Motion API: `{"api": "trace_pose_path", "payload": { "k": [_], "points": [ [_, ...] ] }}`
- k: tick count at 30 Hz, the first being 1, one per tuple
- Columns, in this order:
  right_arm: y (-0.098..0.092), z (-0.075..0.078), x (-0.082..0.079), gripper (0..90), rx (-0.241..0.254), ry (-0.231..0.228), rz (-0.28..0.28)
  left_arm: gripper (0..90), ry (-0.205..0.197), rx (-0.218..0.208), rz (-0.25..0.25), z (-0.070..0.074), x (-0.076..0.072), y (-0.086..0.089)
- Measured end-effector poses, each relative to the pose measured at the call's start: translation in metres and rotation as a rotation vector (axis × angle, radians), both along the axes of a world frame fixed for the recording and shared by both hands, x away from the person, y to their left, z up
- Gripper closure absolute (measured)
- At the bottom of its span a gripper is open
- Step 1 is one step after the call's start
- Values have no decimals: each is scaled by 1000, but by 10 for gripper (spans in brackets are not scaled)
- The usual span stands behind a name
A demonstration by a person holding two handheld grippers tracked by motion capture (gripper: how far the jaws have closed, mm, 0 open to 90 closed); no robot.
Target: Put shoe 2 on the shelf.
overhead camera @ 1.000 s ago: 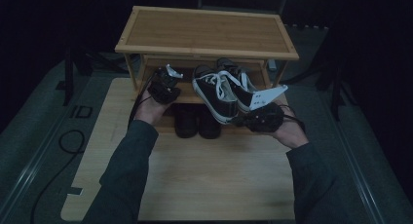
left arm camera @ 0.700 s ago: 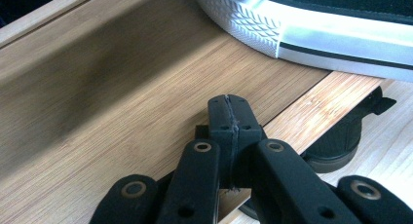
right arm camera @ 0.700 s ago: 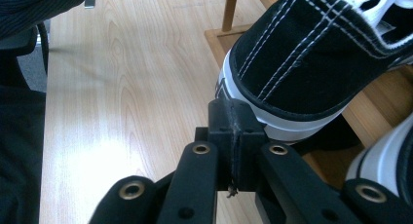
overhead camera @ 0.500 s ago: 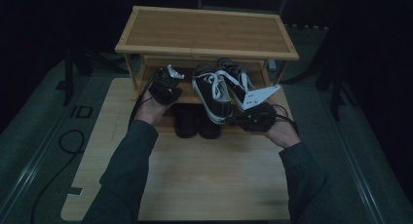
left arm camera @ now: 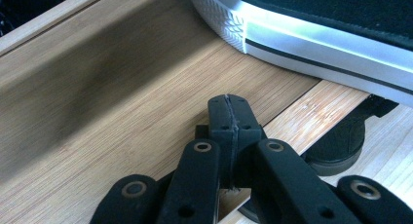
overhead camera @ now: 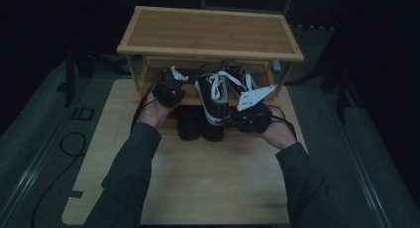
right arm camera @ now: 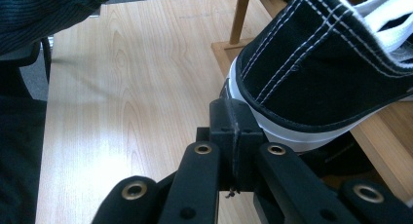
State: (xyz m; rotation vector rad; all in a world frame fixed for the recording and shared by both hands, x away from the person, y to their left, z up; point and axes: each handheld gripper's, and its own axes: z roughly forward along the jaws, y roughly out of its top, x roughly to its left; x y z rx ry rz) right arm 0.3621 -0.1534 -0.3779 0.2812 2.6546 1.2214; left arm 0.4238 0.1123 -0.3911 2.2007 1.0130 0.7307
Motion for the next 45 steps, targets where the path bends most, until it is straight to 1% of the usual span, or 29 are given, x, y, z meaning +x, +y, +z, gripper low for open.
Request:
{"api": "trace_pose_path", "payload": {
  "k": [4, 7, 11, 17, 23, 27, 29, 34, 36, 39, 42, 45],
  "points": [
    [4, 0, 1, 900, 2, 4, 5, 900, -8, -6, -4, -1, 0, -1],
    [7, 0, 2, 900, 12, 5, 9, 900, -8, 7, -3, -1, 0, -2],
    [12, -1, 3, 900, 23, 1, 12, 900, -11, 5, -3, -1, 0, -2],
    [18, -1, 4, 900, 13, -15, 19, 900, -11, 1, 0, -1, 0, -2],
    [24, -2, 6, 900, 23, -23, 19, 900, -12, 3, 1, -1, -1, -2],
    [27, -1, 7, 900, 17, -31, 20, 900, -13, 3, 1, -1, -1, -2],
    [27, -1, 6, 900, 18, -41, 19, 900, -13, 3, 1, -1, -1, -2],
    [26, -2, 6, 900, 5, -44, 16, 900, -14, 2, 3, -1, -1, -2],
    [24, -1, 6, 900, -6, -55, 7, 900, -15, -1, 3, -2, -1, -2],
    [16, -1, 6, 900, -17, -64, -16, 900, -16, 0, 5, -2, -1, -2],
    [9, -3, 7, 900, -11, -66, -38, 900, -13, -1, 5, -2, -1, -2],
    [11, -3, 7, 900, -8, -71, -40, 900, -13, 0, 7, -2, -1, -2]
  ]
}}
